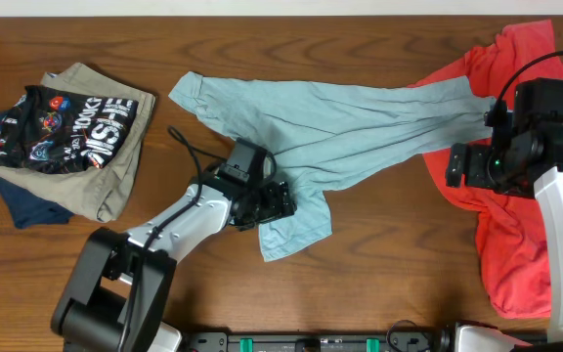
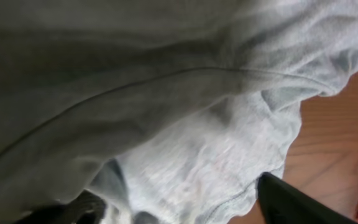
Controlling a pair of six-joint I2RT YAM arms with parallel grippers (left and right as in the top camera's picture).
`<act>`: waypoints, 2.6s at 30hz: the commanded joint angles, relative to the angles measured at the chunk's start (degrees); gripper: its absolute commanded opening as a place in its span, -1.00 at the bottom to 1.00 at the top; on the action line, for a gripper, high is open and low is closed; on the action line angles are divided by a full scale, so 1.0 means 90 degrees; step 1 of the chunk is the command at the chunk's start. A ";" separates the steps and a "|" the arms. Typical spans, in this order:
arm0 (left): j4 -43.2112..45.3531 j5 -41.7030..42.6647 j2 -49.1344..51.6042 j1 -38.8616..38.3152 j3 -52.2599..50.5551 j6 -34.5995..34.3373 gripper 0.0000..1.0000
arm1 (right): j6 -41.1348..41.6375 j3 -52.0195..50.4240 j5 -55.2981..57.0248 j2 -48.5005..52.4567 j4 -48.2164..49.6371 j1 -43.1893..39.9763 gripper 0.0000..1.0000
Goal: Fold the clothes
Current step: 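Hold the shirt hem with the left gripper, move right gripper to shirt's right end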
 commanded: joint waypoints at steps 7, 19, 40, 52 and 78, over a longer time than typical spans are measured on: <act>-0.0262 -0.0204 0.0539 -0.0121 -0.0386 -0.0284 -0.88 | 0.0039 -0.0032 0.0056 0.0046 -0.0010 -0.0032 0.98; -0.3543 -0.1392 -0.1217 0.2314 -0.0372 0.1498 -0.88 | 0.0039 -0.0058 0.0063 0.0151 -0.0007 -0.0032 0.98; -0.4014 -0.1258 -0.3041 0.4974 -0.0374 0.1715 -0.87 | 0.0085 -0.0066 0.0005 0.2368 0.1190 -0.0046 -0.97; -0.4053 -0.1256 -0.3041 0.4974 -0.0374 0.1736 -0.88 | -0.0107 -0.0066 0.0121 0.3847 0.2385 -0.0245 -0.97; -0.4124 -0.1256 -0.3041 0.4974 -0.0374 0.1734 -0.88 | -0.0372 0.0673 -0.2552 0.4408 0.3786 -0.3031 -0.63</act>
